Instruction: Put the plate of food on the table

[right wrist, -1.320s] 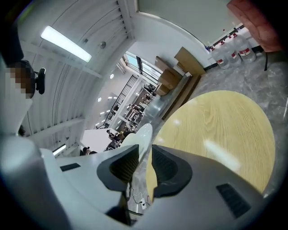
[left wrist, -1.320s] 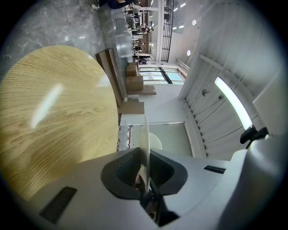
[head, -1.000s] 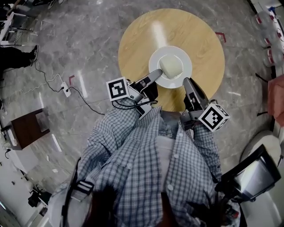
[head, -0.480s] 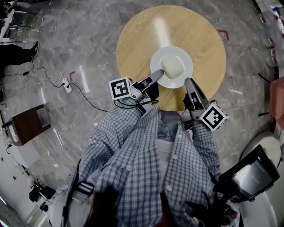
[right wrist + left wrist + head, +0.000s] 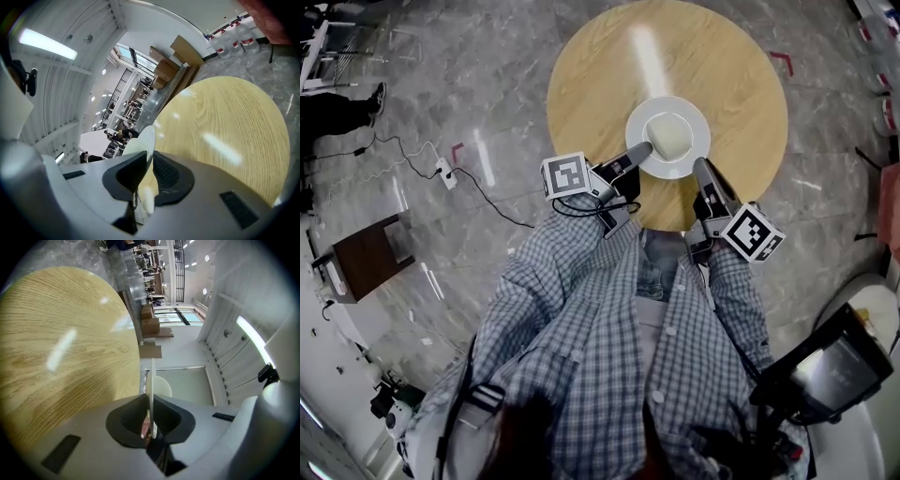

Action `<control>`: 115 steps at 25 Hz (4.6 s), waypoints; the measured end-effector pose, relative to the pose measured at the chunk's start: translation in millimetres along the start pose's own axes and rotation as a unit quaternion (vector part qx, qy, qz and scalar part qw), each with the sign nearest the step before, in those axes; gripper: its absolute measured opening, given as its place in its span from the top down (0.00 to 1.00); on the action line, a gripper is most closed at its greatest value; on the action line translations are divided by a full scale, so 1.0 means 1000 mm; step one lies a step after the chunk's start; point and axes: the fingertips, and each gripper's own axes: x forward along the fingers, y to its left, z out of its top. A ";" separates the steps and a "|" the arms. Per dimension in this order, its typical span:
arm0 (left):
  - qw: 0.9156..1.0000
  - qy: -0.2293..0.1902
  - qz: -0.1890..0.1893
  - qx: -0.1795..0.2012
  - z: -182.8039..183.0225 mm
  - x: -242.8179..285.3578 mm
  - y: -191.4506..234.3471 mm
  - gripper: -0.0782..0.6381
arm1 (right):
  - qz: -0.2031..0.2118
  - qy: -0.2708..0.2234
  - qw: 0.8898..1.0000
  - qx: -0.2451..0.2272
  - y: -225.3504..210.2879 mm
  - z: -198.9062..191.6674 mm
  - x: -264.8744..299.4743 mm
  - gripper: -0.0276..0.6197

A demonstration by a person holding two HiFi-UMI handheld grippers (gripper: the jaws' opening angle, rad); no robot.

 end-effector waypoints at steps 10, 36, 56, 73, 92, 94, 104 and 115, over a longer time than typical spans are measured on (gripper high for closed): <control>0.998 0.026 0.064 0.008 0.001 0.009 0.043 0.85 | -0.040 0.024 0.999 -0.019 -0.035 -0.009 0.020 0.88; 0.981 0.059 0.184 0.031 -0.001 0.019 0.082 0.83 | -0.116 0.049 0.989 -0.073 -0.074 -0.019 0.041 0.88; 0.982 0.100 0.160 -0.021 -0.024 0.021 0.080 0.68 | -0.171 0.026 0.981 -0.087 -0.088 -0.009 0.046 0.88; 0.979 0.132 0.149 -0.042 -0.047 0.009 0.084 0.68 | -0.205 0.048 0.960 -0.183 -0.096 -0.012 0.052 0.89; 0.980 0.128 0.146 -0.050 -0.051 0.000 0.083 0.68 | -0.220 0.083 0.925 -0.298 -0.104 0.004 0.053 0.89; 0.980 0.128 0.147 -0.047 -0.052 0.000 0.083 0.68 | -0.222 0.087 0.916 -0.321 -0.102 0.004 0.052 0.89; 0.986 0.108 0.124 0.028 -0.032 -0.009 0.079 0.88 | -0.229 0.061 0.891 -0.387 -0.095 0.016 0.059 0.89; 0.969 0.117 0.095 0.197 -0.021 -0.024 0.043 0.88 | -0.180 0.001 0.926 -0.331 -0.058 0.004 0.026 0.89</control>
